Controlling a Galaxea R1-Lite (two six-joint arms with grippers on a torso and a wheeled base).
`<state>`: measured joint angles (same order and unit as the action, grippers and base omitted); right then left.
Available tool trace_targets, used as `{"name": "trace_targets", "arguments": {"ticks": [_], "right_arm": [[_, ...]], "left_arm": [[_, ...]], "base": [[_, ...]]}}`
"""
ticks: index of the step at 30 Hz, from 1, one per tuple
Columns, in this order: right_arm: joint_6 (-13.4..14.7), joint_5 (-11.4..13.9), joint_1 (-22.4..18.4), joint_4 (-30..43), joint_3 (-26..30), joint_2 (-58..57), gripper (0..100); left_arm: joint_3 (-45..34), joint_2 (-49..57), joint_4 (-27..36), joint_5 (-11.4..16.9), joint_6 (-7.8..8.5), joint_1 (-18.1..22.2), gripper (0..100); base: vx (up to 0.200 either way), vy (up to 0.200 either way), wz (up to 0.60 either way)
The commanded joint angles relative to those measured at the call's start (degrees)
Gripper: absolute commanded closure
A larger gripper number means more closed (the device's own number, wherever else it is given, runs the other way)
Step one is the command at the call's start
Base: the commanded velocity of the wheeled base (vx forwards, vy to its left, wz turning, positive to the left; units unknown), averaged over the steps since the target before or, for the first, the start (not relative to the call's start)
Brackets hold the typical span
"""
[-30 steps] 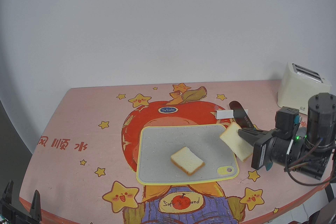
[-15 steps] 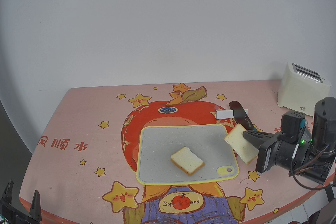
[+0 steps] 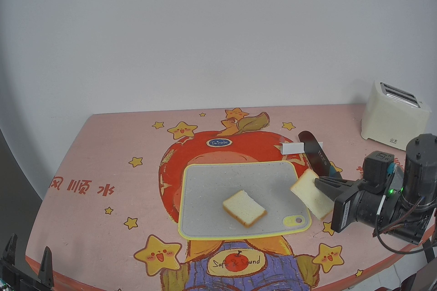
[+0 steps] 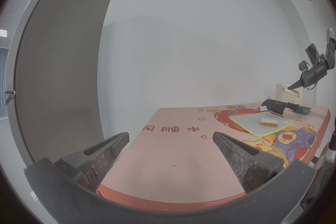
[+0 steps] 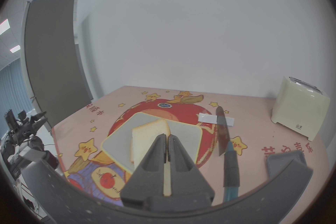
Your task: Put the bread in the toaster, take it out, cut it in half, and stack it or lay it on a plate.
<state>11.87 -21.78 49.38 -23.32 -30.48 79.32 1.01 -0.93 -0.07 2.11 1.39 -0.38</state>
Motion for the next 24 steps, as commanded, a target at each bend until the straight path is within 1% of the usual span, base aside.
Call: {"name": "trace_targets", "arguments": {"ticks": [1,17,20,24], "right_arm": [[-0.10,-0.01,0.01,-0.06,0.07,0.39,100],[-0.10,-0.19,0.10,0.03,0.15,0.39,100],[-0.45,-1.33,0.10,-0.06,0.24,0.48,100],[-0.54,-1.68,0.10,0.03,0.33,0.39,100]], "left_arm": [[-1.01,-0.04,-0.01,0.00,0.02,0.03,0],[-1.01,-0.04,-0.01,0.00,-0.07,0.03,0],[-1.01,-0.04,-0.01,0.00,-0.07,0.03,0],[-1.01,-0.04,-0.01,0.00,-0.07,0.11,0]], "base": [[0.000,-0.200,0.00],[0.000,-0.200,0.00],[0.000,-0.200,0.00],[0.000,-0.200,0.00]]}}
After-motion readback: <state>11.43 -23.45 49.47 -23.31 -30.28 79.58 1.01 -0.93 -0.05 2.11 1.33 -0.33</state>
